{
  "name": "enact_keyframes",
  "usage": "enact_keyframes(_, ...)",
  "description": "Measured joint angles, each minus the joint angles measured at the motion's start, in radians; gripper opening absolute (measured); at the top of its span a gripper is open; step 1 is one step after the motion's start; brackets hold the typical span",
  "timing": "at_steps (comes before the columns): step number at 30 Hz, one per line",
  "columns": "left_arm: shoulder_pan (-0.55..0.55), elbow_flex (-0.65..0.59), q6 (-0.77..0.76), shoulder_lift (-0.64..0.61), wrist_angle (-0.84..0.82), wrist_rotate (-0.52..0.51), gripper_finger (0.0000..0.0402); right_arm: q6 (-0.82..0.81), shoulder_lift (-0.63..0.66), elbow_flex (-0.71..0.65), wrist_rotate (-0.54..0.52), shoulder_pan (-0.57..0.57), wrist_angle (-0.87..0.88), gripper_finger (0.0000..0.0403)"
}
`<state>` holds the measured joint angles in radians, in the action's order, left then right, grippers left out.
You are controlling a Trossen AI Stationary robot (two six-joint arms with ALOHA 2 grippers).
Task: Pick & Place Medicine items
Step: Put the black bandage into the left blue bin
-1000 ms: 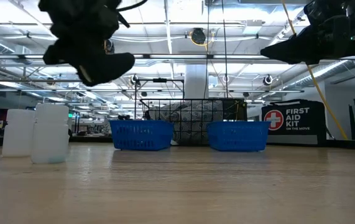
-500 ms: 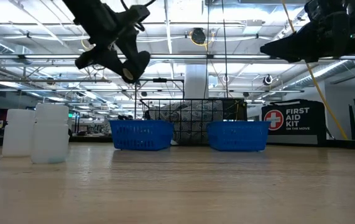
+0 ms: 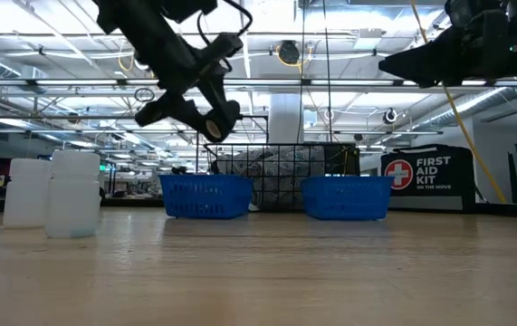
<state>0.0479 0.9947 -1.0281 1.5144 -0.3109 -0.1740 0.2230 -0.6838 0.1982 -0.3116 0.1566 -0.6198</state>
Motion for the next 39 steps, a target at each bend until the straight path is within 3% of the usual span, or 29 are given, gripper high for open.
enact_keyframes(17, 0.022, 0.000, 0.024, 0.166, 0.031, -0.027, 0.0152, 0.002, 0.000, 0.000, 0.000, 0.000, 0.003, 0.0105)
enact_keyframes(27, 0.043, 0.000, 0.024, 0.183, 0.033, -0.028, 0.0154, 0.002, 0.000, 0.000, 0.000, 0.000, 0.012, 0.0105)
enact_keyframes(39, 0.043, 0.000, 0.039, 0.183, 0.033, -0.028, 0.0217, 0.006, 0.000, 0.000, 0.000, 0.000, 0.012, 0.0105)
